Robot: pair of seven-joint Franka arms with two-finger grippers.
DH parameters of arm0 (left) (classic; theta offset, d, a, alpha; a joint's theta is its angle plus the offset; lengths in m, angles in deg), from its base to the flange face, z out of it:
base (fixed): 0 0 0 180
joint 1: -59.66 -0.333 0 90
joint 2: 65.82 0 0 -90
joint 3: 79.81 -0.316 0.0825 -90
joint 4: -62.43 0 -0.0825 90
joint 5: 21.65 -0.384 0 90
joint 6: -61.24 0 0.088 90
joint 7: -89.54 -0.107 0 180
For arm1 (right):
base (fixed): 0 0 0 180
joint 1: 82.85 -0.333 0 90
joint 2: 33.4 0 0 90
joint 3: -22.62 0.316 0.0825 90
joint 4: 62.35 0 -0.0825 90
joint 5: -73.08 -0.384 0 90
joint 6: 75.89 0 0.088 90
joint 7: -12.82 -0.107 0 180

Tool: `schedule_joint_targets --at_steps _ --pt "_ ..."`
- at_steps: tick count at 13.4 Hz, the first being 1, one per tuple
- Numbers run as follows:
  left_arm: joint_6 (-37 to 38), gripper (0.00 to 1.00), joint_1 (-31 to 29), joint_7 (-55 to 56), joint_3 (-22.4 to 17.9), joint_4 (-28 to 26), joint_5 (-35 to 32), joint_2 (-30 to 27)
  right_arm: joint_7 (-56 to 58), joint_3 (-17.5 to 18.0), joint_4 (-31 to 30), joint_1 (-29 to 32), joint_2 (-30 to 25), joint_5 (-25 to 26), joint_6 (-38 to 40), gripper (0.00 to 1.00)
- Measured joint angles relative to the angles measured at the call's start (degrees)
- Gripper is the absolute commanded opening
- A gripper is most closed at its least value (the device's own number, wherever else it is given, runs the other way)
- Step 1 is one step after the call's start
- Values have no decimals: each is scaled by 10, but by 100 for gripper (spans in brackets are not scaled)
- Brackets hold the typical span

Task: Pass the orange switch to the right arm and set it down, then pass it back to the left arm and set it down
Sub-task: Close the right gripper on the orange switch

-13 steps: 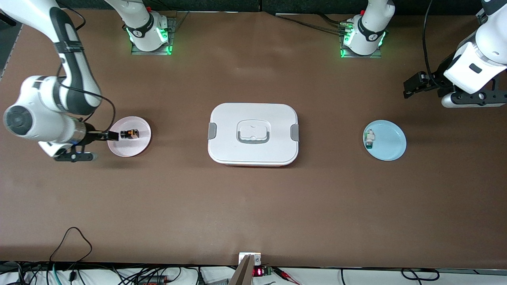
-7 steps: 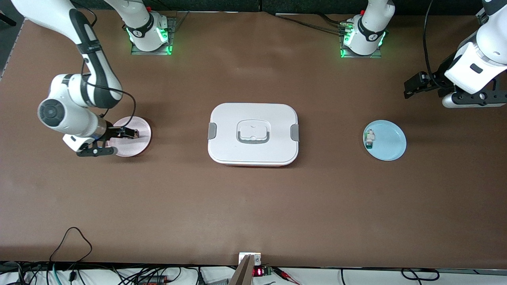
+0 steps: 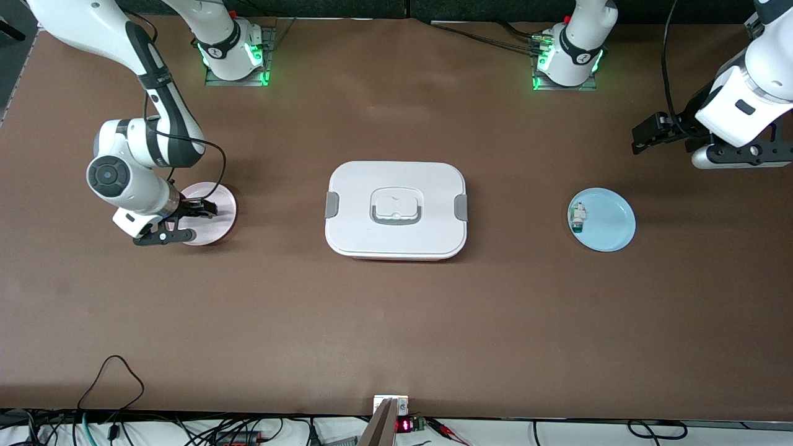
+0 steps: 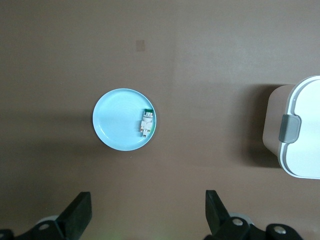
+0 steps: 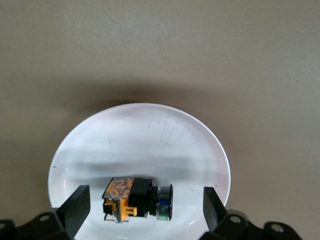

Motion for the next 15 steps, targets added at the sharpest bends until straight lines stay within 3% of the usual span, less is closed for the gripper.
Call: schedule_joint_targets --at_steps 15 --pt "0 100 0 -1 0 0 0 1 -13 0 -51 0 18 6 -59 100"
